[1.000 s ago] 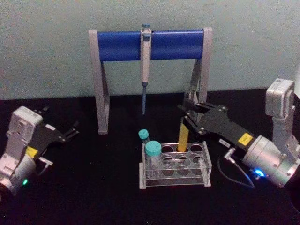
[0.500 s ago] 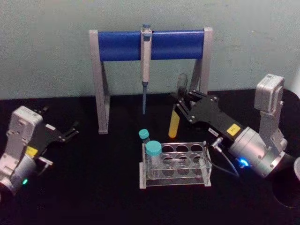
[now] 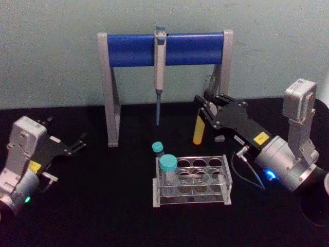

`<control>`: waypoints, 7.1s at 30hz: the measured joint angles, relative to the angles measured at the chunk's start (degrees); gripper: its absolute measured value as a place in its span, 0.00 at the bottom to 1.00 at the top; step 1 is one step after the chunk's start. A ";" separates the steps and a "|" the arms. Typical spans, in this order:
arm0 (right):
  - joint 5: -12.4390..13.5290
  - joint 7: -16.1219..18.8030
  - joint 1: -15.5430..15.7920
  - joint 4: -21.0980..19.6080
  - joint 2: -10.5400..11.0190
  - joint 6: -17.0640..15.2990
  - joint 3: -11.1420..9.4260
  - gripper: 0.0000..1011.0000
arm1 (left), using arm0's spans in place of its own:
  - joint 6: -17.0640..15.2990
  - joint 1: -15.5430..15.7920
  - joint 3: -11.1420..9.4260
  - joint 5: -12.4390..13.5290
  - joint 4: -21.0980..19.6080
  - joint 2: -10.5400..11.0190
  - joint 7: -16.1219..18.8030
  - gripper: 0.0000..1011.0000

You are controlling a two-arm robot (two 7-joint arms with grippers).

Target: Pick up the test tube from the test tube rack, shake it, then place it back into the test tube rack.

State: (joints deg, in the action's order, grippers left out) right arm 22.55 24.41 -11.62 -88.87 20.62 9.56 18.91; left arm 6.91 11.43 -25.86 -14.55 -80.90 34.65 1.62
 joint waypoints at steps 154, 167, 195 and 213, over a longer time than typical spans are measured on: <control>0.75 0.08 -1.26 1.49 -0.59 -2.01 0.27 0.23 | 0.00 0.00 0.00 0.00 0.00 0.00 0.00 0.99; 0.56 0.11 -0.95 1.07 -0.77 -2.21 -0.08 0.23 | 0.00 0.00 -0.01 0.00 0.00 0.00 0.00 0.99; 3.70 3.71 0.37 -0.47 0.93 -2.15 -0.32 0.23 | 0.00 0.00 0.00 0.00 0.00 0.00 0.00 0.99; 10.10 10.97 2.67 -3.02 6.86 -2.74 1.97 0.23 | 0.00 0.00 0.00 0.00 0.00 0.00 0.00 0.99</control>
State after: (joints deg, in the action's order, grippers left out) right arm 32.65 35.39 -8.95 -91.89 27.48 6.82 20.88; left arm 6.91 11.43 -25.86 -14.55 -80.90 34.65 1.62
